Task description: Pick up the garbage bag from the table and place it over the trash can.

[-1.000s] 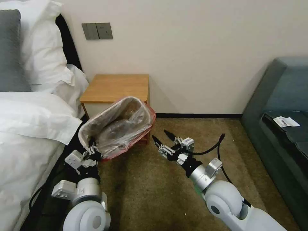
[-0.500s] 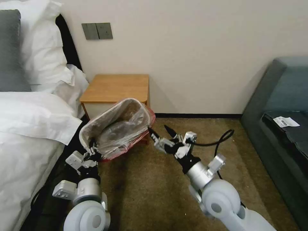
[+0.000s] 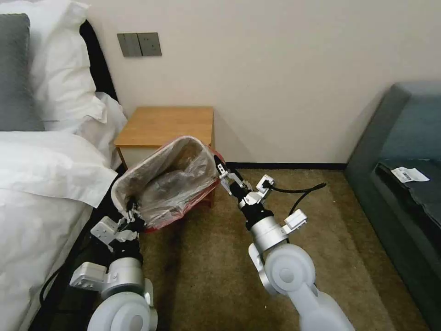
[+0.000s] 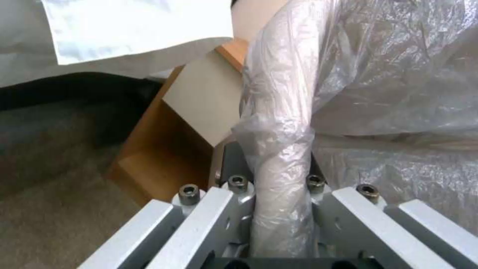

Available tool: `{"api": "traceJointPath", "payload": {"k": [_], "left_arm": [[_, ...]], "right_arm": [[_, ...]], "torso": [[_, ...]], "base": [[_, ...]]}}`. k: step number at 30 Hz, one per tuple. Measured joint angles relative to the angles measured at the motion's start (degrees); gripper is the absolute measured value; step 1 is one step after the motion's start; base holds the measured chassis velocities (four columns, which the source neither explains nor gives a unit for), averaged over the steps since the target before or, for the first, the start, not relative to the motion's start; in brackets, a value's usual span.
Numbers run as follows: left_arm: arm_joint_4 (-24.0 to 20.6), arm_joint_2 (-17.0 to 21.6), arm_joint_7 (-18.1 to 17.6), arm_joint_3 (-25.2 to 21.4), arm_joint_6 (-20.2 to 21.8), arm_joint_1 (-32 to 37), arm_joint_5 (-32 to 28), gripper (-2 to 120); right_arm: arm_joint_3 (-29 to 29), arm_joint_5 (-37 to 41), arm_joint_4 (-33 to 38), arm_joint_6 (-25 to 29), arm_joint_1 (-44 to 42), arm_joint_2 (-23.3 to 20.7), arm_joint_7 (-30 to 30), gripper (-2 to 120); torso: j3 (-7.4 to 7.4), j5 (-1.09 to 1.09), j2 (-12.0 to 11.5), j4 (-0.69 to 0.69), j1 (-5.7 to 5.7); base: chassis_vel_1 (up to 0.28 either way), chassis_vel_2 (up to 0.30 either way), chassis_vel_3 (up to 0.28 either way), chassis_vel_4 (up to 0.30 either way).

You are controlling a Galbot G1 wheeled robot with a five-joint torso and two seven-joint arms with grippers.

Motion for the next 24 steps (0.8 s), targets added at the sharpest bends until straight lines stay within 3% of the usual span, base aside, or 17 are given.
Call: {"api": "traceJointPath", "payload": {"k": [7,17,22,24], "left_arm": [[-0.31,-0.11,-0.01,0.26,-0.02,0.28,0.15,5],[-0.75,0.04,-0.06,0.31,-0.03,0.36,0.09,5],[-0.75,0.04,-0.06,0.51,-0.02,0.32,0.07,5],[-0.75,0.04,-0.08,0.62,-0.01,0.26,0.07,5]], "right_arm": [[-0.07,-0.44,-1.41,0.1,0.01,1.78,-1.78,74],[-0.3,-1.31,-2.17,0.3,0.08,2.56,-2.91,35],[-0.28,-1.4,-1.91,0.3,0.03,2.59,-3.08,22],[-0.2,-1.58,-1.79,0.36,-0.04,2.49,-3.17,10]], "torso": [[0.0,0.01,0.0,0.0,0.0],[0.0,0.01,0.0,0.0,0.0],[0.0,0.01,0.0,0.0,0.0],[0.0,0.01,0.0,0.0,0.0]], "base": [[0.0,0.0,0.0,0.0],[0.0,0.0,0.0,0.0],[0.0,0.0,0.0,0.0],[0.0,0.0,0.0,0.0]]}}
